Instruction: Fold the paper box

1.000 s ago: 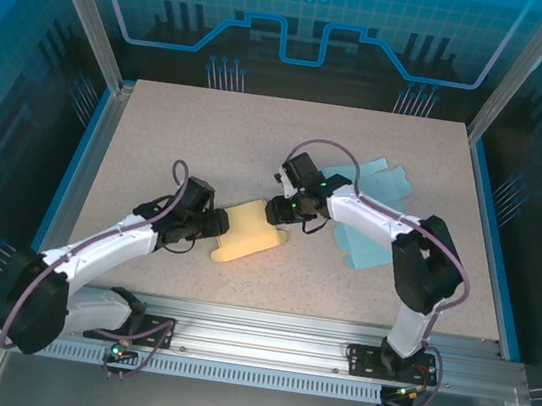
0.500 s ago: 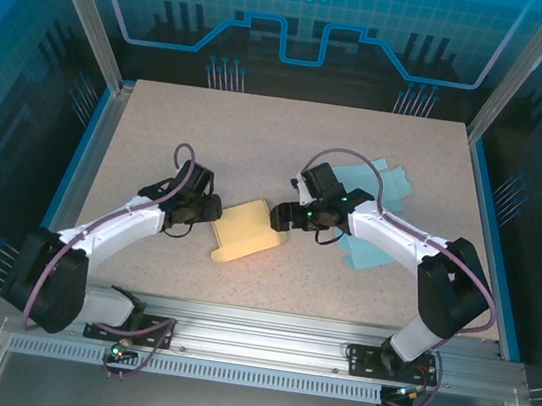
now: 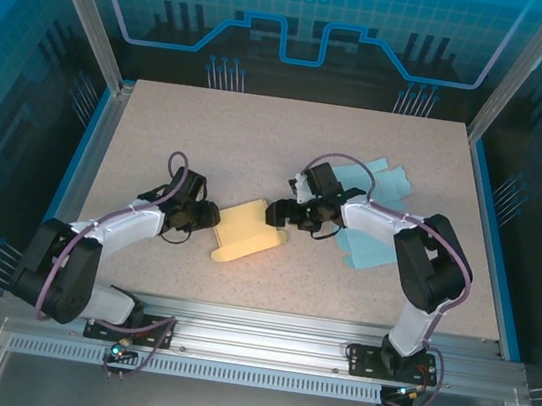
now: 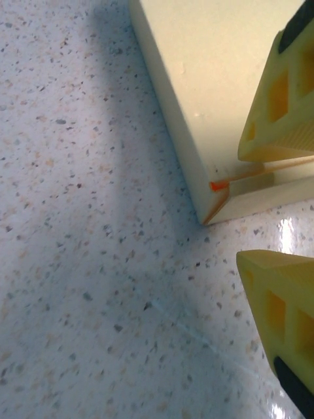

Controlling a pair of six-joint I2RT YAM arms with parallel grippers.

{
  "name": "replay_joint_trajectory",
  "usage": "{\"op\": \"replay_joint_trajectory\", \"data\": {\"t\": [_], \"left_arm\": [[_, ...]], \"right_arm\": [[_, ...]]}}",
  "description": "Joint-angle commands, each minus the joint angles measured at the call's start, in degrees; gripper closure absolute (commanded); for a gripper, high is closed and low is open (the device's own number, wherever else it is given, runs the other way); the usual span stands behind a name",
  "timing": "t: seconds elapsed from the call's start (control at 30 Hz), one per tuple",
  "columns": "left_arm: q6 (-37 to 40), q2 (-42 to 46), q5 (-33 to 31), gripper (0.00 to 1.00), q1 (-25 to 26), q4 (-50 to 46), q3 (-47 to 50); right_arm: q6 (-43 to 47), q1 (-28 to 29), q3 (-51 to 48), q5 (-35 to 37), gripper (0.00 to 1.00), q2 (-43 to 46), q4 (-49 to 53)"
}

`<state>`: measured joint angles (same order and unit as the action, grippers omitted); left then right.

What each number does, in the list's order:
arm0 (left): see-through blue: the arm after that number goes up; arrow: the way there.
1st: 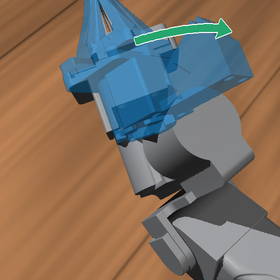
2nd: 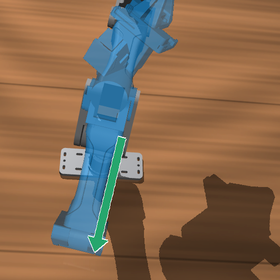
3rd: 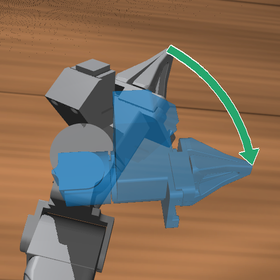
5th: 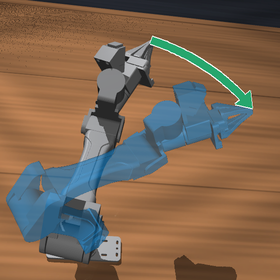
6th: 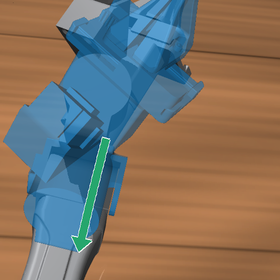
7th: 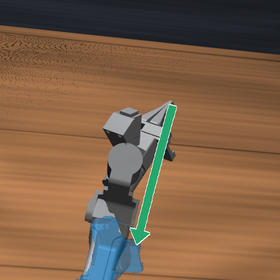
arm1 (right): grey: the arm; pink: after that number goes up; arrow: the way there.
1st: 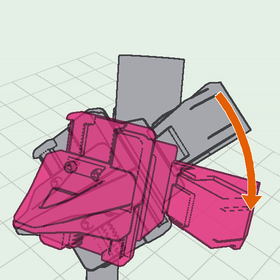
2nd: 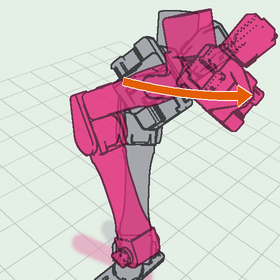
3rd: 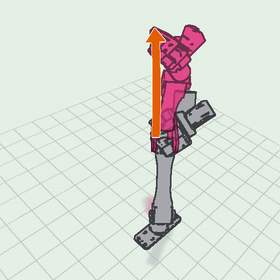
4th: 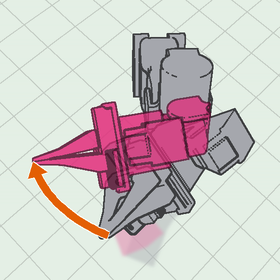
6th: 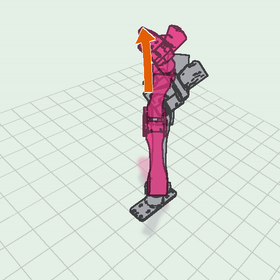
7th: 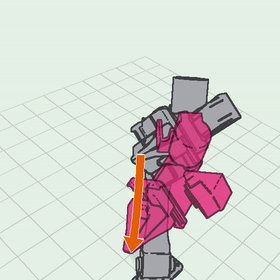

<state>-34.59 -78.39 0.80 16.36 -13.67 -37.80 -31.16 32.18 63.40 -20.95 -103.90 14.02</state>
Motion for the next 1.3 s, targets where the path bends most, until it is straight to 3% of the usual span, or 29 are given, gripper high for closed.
{"op": "replay_joint_trajectory", "data": {"t": [0.0,0.3,1.0,1.27], "left_arm": [[-2.3,-0.78,4.83,0.62,-0.63,3.09,1.66],[-3.12,-0.68,4.18,0.81,-2.33,1.08,5.38],[-4.86,-5.58,7.93,0.92,-6.58,6.92,7.46],[-4.79,-5.63,8.69,0.92,-6.87,7.39,7.06]], "right_arm": [[-1.66,-0.8,0.41,-4.42,0.15,-2.12,-3.57],[-4.99,-2.55,-1.27,-10.13,0.15,-5.02,-9.49],[-13.07,-3.22,-3.79,-21.95,0.18,-10.07,-25.01],[-16.38,-3.18,-4.47,-25.82,0.32,-9.98,-31.83]]}}
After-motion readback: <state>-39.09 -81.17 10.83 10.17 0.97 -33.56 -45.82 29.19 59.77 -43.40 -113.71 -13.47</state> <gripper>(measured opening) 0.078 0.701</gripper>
